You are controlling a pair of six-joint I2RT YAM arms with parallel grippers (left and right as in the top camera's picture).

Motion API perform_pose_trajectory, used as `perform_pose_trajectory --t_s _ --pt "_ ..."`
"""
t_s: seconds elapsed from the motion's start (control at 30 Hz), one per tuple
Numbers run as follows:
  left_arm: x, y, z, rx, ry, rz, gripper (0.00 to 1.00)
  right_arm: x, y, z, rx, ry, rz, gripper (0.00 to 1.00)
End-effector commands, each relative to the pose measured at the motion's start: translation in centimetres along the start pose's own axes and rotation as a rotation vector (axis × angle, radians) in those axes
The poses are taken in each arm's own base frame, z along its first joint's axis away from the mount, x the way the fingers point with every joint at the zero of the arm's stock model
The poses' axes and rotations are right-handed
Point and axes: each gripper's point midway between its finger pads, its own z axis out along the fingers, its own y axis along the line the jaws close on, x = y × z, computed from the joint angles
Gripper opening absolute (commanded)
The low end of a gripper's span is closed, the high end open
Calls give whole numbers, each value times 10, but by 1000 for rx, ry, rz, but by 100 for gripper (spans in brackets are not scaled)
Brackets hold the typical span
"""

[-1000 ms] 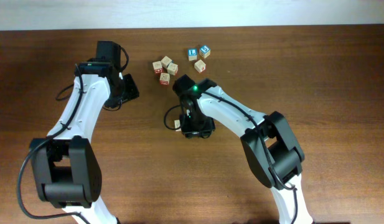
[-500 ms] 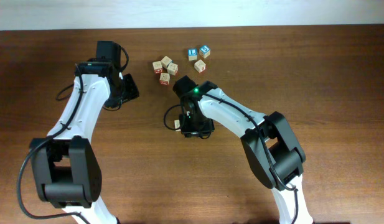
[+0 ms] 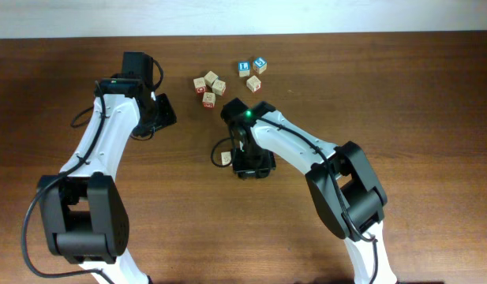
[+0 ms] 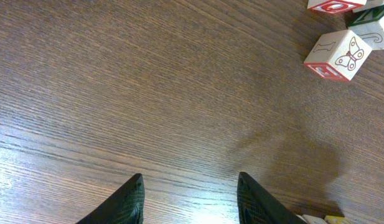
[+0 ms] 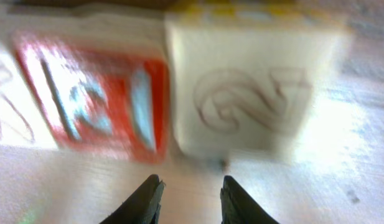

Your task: Rotate 3 blocks

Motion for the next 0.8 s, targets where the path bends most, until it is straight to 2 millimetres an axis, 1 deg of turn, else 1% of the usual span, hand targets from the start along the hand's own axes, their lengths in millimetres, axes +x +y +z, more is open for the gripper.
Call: perform_pose_trajectory --t_s 0.0,0.07,0.1,0.13,0.17,0.23,0.3,0.33,0.37,0.4,0.47,0.53,0.57,0.6,0.67,0.77 --pt "2 1 3 -7 7 -4 46 -13 18 -46 -42 -80 -63 33" --pt "2 1 3 -6 8 -3 46 -22 26 -72 -63 -151 -101 34" --pt "2 1 3 -6 8 -4 46 -31 29 -85 -60 -202 -116 33" --pt "1 1 3 -6 7 -4 46 -40 28 -92 -43 -245 -118 33" --pt "1 1 3 -7 6 -3 46 -48 28 -94 -34 -284 -134 33" --pt "-1 0 3 -3 -1 -4 46 -58 28 -90 -21 -316 -141 33" --pt "-1 -1 3 -2 -2 -3 46 -60 21 -84 9 -309 -124 33" --pt "3 -3 3 13 17 -3 45 -59 16 -83 18 -299 -114 33" --pt "11 -10 2 55 57 -5 44 -59 7 -83 32 -287 -74 33" --pt "20 -20 1 111 100 -5 43 -59 -7 -84 53 -275 -11 33" --pt "33 -33 -1 161 152 8 40 -62 -31 -86 60 -251 68 33" --pt "44 -41 1 160 172 35 28 -66 -48 -85 40 -231 115 33" --pt "51 -46 2 159 184 51 23 -68 -54 -83 24 -223 124 33" --pt "62 -50 8 156 201 72 16 -70 -56 -77 -6 -211 110 33" --pt "75 -55 16 152 221 93 10 -70 -60 -62 -35 -188 120 33" --pt "92 -59 31 149 247 90 5 -63 -64 -35 -68 -147 132 32"
